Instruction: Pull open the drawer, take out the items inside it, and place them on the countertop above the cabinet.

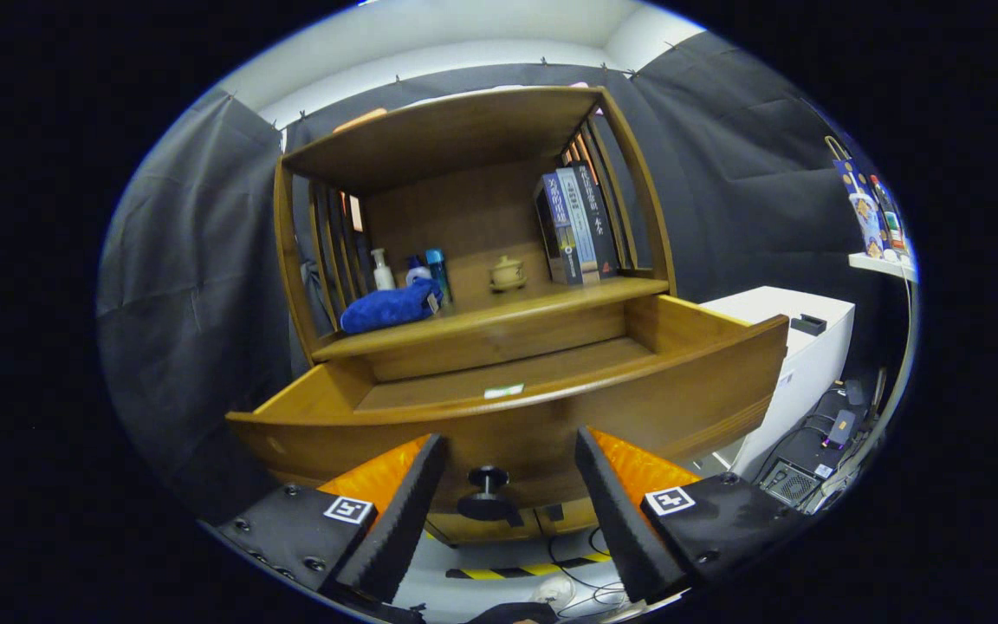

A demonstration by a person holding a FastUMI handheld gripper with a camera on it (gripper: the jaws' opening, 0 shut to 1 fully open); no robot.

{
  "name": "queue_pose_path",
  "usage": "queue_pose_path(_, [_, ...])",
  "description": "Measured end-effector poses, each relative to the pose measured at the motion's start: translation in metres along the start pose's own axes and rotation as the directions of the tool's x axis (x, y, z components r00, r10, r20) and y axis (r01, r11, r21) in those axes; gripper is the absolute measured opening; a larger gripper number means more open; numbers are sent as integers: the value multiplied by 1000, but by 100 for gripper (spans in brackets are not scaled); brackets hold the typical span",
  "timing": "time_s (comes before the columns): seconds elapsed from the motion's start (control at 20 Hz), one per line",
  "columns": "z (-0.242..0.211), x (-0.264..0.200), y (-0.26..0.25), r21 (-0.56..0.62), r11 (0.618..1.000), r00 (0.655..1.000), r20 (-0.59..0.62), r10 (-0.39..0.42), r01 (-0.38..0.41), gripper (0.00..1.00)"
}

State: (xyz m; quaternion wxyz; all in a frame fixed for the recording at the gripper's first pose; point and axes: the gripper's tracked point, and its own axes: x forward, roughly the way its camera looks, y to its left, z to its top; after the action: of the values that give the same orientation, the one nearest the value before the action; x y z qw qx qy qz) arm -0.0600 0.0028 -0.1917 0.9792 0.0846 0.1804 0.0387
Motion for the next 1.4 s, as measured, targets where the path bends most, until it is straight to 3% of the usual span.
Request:
queue_pose_path(0.3, [55,-1,16,-32,999,999,41,22,-21,98])
queue_pose_path(0.55, [89,28,25,-56,998,999,37,14,-12,98])
queue_pose_path(0.8, [94,74,32,-65,998,997,-78,5,-10,98])
queue_pose_path(1.05, [89,119,43,-166,986,978,-209,-19,-17,99])
queue_pose_path(1.4, [40,175,42,-172,985,896,-441,-54,-25,99])
